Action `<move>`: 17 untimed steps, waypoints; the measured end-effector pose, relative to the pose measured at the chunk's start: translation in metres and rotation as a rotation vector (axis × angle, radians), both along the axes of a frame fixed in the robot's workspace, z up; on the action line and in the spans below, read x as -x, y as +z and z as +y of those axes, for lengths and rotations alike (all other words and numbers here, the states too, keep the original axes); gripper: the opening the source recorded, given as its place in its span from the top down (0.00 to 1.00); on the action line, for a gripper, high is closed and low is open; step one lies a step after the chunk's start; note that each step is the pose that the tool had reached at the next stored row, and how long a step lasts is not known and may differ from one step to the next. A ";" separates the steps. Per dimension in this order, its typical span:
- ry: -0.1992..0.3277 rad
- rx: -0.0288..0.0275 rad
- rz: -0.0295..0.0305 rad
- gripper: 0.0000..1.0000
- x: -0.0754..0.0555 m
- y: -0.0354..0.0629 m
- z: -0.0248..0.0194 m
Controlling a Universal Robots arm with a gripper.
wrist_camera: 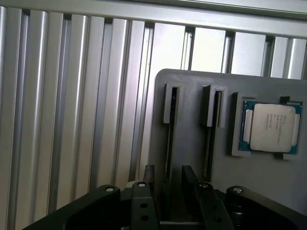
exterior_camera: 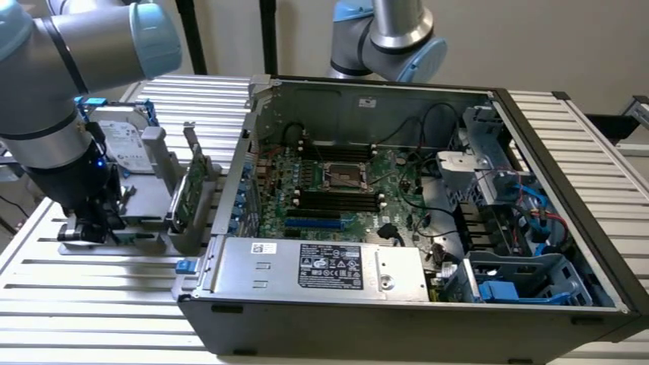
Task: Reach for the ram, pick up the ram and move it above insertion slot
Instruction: 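Pick up the ram and move it above insertion slot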
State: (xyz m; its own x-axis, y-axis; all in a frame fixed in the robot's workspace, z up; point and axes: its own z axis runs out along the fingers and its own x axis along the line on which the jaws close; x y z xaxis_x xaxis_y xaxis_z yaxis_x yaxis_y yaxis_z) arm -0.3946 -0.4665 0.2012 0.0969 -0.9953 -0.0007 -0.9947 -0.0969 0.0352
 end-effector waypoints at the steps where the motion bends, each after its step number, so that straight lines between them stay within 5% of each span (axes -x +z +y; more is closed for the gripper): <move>1: 0.000 0.0000 0.0000 0.64 0.000 -0.0004 0.0007; 11: 0.000 0.0002 0.0002 0.65 0.000 -0.0042 0.0027; 13: 0.000 0.0003 0.0002 0.78 0.000 -0.0043 0.0027; 17: 0.000 0.0000 0.0000 0.86 0.000 -0.0044 0.0027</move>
State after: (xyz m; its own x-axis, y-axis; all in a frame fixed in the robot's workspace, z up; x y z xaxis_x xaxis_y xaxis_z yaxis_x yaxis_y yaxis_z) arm -0.3946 -0.4638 0.1968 0.0971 -0.9953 -0.0007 -0.9947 -0.0970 0.0352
